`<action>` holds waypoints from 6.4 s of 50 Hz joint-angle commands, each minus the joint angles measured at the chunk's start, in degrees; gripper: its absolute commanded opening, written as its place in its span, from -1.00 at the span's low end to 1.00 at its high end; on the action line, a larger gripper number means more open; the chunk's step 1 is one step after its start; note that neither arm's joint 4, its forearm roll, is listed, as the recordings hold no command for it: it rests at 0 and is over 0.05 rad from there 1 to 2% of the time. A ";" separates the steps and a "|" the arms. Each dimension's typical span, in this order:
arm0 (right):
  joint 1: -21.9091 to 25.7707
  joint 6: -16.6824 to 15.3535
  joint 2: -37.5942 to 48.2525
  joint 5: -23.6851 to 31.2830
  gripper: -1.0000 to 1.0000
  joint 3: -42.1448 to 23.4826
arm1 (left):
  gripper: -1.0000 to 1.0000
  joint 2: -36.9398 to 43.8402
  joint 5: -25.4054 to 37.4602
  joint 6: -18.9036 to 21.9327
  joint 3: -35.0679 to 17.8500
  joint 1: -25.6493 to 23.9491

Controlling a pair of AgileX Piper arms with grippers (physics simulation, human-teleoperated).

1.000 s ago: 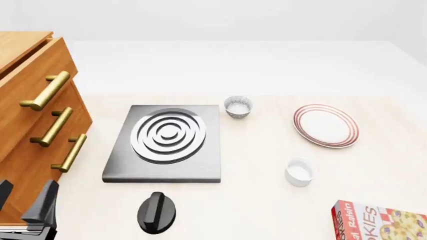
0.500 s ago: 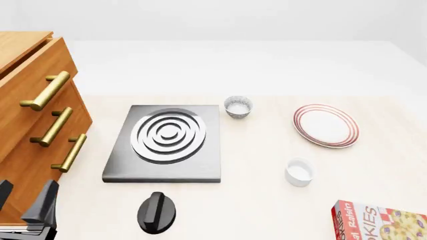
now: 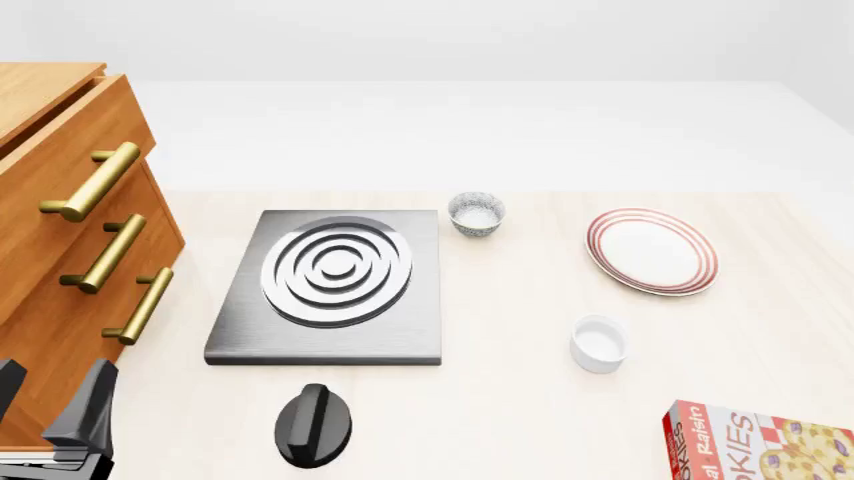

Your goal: Pick the akita bowl next to the cookies box and place it on the plate.

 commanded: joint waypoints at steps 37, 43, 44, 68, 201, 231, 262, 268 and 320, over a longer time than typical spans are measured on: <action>1.26 -2.68 7.66 -5.09 1.00 3.57 | 1.00 0.00 0.00 0.00 0.00 0.00; 1.25 -3.16 8.22 -5.03 1.00 3.54 | 1.00 0.00 0.00 0.00 0.00 0.00; 1.25 -3.16 8.22 -5.03 1.00 3.54 | 1.00 0.00 0.00 0.00 0.00 0.00; 0.96 -3.92 10.54 -4.21 1.00 2.71 | 1.00 0.00 0.00 0.00 0.00 0.00; 32.46 22.08 -10.96 4.99 -1.00 6.86 | 1.00 0.00 0.00 0.00 0.00 0.00; 38.89 30.66 -6.03 0.68 -1.00 4.91 | 1.00 0.00 0.00 0.00 0.00 0.00; 40.33 37.46 -0.85 -5.08 -1.00 5.31 | 1.00 0.00 0.00 0.00 0.00 0.00; 40.05 37.16 0.13 -5.59 -1.00 5.34 | 1.00 0.00 0.00 0.00 0.00 0.00; 41.28 35.40 11.08 -7.41 -1.00 -1.71 | 1.00 0.00 0.00 0.00 0.00 0.00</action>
